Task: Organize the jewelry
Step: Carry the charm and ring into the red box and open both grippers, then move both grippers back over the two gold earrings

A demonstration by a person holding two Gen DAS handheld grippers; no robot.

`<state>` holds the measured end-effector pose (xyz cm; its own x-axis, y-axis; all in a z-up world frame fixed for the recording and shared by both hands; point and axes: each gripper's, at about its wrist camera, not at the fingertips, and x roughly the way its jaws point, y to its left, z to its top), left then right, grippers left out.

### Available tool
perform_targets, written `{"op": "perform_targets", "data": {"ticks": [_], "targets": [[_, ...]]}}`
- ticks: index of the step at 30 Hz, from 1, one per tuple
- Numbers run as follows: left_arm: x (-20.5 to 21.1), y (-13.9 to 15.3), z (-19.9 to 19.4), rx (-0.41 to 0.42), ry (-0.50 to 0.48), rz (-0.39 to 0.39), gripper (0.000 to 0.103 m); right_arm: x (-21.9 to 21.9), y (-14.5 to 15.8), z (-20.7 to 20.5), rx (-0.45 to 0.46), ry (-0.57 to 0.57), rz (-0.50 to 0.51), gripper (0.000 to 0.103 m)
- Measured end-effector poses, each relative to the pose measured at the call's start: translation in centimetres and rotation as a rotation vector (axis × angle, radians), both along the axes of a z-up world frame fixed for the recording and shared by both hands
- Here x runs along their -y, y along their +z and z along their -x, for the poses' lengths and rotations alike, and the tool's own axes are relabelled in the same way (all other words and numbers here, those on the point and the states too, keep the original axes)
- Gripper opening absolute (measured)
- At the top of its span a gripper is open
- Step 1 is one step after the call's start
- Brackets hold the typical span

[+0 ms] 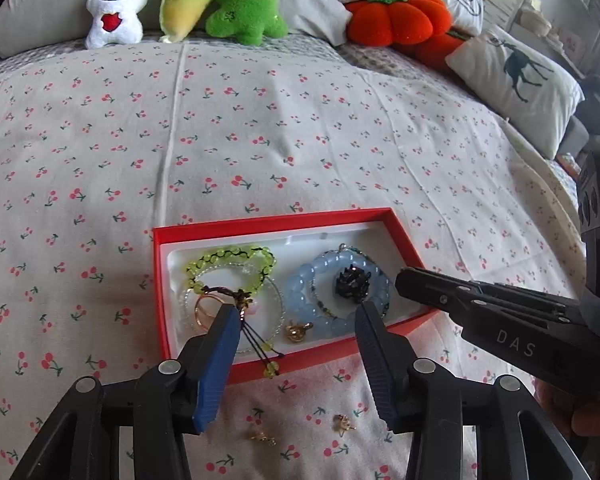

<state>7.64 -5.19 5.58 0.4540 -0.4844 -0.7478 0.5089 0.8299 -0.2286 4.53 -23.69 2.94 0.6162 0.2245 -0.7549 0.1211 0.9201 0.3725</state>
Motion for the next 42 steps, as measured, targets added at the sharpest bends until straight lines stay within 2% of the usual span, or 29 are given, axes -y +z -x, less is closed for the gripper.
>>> {"op": "perform_targets", "data": {"ticks": [6, 8, 10, 12, 17, 18, 21, 22, 28, 34, 42], "targets": [[-1.0, -0.4, 0.4, 0.011, 0.022, -0.064, 0.072, -0.3, 0.6, -0.1, 0.022, -0.016, 0.031, 0.005], [-1.4, -0.6, 0.4, 0.009, 0.034, -0.083, 0.08, -0.1, 0.9, 0.1, 0.025, -0.03, 0.039, 0.008], [-1.8, -0.8, 0.5, 0.004, 0.05, -0.099, 0.086, 0.1, 1.1, 0.4, 0.026, -0.039, 0.04, 0.024], [-2.3, -0.9, 0.6, -0.003, 0.067, -0.11, 0.089, 0.3, 1.4, 0.8, 0.029, -0.046, 0.043, 0.032], [-3.3, -1.3, 1.1, -0.02, 0.102, -0.145, 0.095, 0.0, 2.1, 2.1, 0.024, -0.043, 0.067, 0.035], [-3.6, -1.4, 1.3, -0.023, 0.104, -0.15, 0.095, -0.1, 2.2, 2.3, 0.022, -0.041, 0.075, 0.039], [-4.0, -1.9, 1.7, -0.037, 0.104, -0.169, 0.096, -0.7, 2.6, 3.3, 0.025, -0.034, 0.097, 0.064], [-4.2, -2.1, 1.9, -0.042, 0.103, -0.177, 0.096, -0.9, 2.7, 3.6, 0.024, -0.03, 0.106, 0.067], [-4.7, -3.6, 3.1, -0.065, 0.087, -0.236, 0.097, -1.9, 2.1, 5.3, -0.05, -0.027, 0.18, 0.072], [-5.1, -4.7, 4.2, -0.061, 0.063, -0.278, 0.097, -2.3, 0.5, 6.8, -0.149, -0.046, 0.207, 0.072], [-4.5, -7.4, 5.1, -0.032, 0.052, -0.34, 0.097, -3.3, -1.0, 8.2, -0.2, -0.022, 0.272, 0.072]]}}
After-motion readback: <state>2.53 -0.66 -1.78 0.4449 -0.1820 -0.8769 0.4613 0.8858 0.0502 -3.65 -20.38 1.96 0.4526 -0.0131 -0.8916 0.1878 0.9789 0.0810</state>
